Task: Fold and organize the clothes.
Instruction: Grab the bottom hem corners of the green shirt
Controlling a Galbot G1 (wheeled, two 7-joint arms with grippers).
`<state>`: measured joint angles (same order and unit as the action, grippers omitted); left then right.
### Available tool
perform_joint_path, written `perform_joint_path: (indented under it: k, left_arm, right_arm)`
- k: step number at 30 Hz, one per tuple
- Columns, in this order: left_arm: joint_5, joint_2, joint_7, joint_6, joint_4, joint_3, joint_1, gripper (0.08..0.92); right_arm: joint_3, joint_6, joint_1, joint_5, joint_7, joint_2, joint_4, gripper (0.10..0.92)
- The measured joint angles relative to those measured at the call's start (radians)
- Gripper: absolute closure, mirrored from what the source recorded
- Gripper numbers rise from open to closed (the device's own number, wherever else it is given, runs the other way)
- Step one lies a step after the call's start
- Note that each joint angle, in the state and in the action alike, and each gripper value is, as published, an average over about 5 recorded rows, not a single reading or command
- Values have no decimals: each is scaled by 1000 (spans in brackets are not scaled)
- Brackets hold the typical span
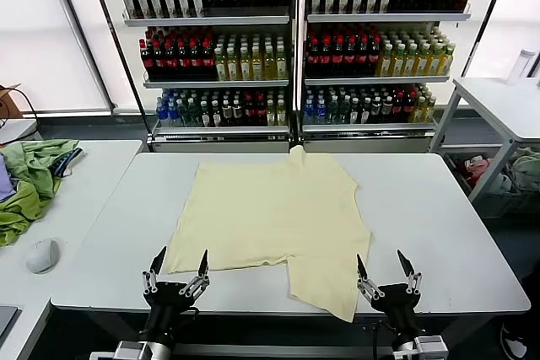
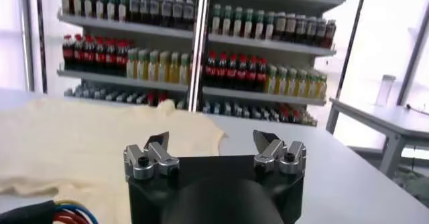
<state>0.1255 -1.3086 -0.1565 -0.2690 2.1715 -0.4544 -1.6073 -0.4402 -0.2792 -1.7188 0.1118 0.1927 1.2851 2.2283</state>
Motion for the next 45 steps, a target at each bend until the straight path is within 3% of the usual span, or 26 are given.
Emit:
perform_joint_path:
  k: [14, 18, 28, 41, 45]
  left_arm:
    - [138, 89, -61, -200, -157, 16, 165, 179]
    - [167, 98, -67, -235, -175, 18, 179, 222]
    - [222, 111, -75, -274, -194, 13, 193, 494]
    - [274, 103, -63, -289, -180, 6, 182, 865]
    - [285, 102, -55, -277, -164, -2, 168, 904]
  right_arm:
    - [80, -115, 32, 22, 33, 18, -51, 203]
    - [102, -140, 53, 32, 43, 19, -72, 247]
    - [127, -184, 85, 87, 51, 3, -105, 521]
    - [113, -178, 91, 139, 26, -38, -96, 762]
    - [95, -153, 79, 144, 11, -57, -74, 849]
